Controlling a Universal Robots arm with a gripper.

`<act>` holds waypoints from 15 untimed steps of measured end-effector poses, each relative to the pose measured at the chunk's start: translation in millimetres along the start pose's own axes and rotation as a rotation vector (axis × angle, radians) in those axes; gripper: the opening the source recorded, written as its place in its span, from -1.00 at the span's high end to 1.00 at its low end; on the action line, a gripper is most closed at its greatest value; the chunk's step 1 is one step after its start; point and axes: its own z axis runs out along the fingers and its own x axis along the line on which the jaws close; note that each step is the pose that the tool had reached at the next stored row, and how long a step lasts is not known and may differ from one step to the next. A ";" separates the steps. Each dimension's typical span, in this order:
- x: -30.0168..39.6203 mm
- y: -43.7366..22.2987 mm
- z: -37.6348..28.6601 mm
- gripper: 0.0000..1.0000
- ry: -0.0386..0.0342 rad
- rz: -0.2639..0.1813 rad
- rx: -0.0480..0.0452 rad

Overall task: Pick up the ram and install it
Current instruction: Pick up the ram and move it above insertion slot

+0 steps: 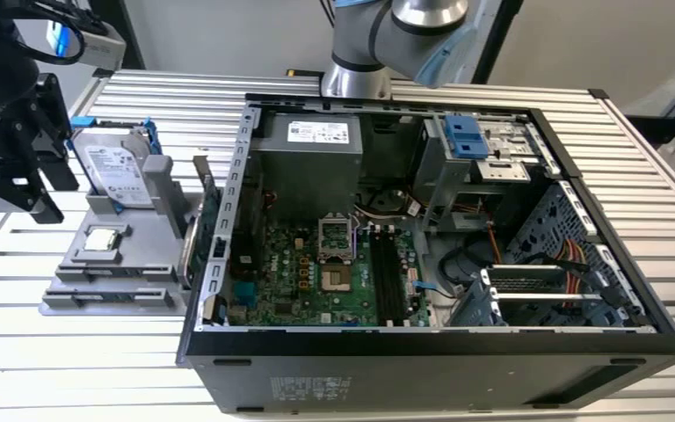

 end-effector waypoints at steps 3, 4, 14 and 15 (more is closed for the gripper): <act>0.0 0.0 1.6 -1.00 0.0000 0.000 0.0000; 0.0 -0.1 2.2 -1.00 0.0000 0.000 0.0001; 0.0 -0.2 7.6 -1.00 0.0002 0.000 0.0000; -0.1 -0.2 8.1 -1.00 0.0002 0.000 0.0001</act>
